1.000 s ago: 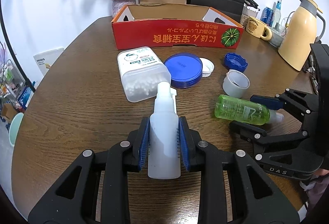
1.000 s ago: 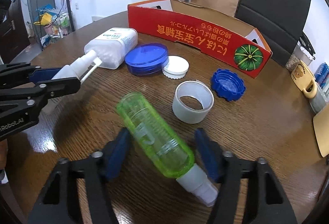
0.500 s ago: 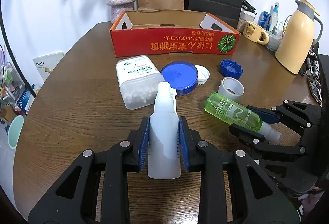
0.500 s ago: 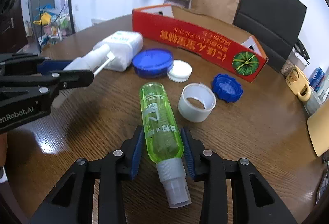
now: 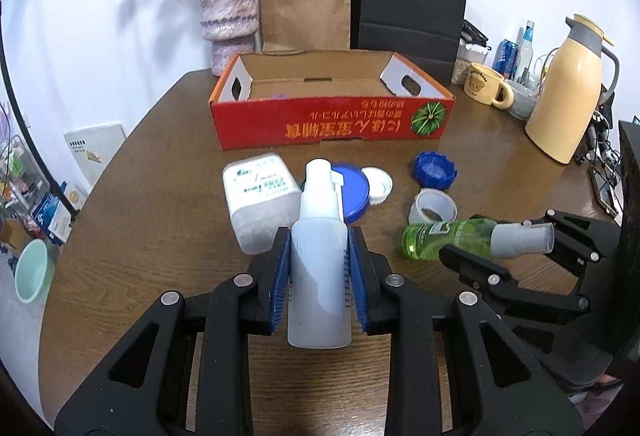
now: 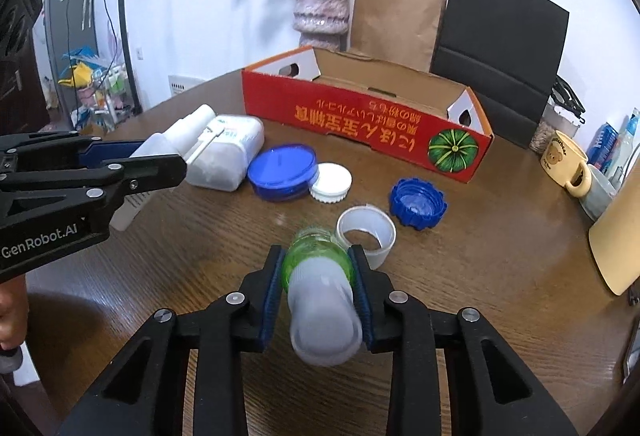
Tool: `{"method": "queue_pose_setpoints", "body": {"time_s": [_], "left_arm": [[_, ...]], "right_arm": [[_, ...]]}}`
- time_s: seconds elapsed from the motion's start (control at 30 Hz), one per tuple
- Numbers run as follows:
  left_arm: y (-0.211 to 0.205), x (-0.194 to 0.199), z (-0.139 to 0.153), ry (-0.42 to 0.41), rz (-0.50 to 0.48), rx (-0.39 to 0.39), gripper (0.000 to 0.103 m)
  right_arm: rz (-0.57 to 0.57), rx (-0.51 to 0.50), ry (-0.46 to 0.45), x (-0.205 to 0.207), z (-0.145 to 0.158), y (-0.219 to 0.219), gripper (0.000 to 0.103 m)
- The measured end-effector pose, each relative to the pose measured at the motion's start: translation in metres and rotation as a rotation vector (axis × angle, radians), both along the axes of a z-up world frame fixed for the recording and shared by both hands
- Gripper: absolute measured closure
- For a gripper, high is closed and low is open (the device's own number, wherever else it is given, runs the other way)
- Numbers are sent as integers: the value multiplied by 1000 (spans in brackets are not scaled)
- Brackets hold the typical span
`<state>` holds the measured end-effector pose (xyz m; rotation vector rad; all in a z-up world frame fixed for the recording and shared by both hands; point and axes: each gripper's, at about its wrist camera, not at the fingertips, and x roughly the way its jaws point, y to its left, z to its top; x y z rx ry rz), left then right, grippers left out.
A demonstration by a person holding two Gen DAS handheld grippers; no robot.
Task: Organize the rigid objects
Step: 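Carry the white and green spray bottles with both tools over the red box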
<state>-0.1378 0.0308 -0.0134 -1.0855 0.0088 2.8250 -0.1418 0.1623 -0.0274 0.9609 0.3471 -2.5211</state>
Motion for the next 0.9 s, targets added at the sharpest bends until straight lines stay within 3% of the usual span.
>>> {"method": "queue_pose_setpoints", "body": {"time_s": [0.9], "left_arm": [[4,-51,36,58,4,11,79]], "right_arm": [[-53,-82,92,-44,48,5,68]]}}
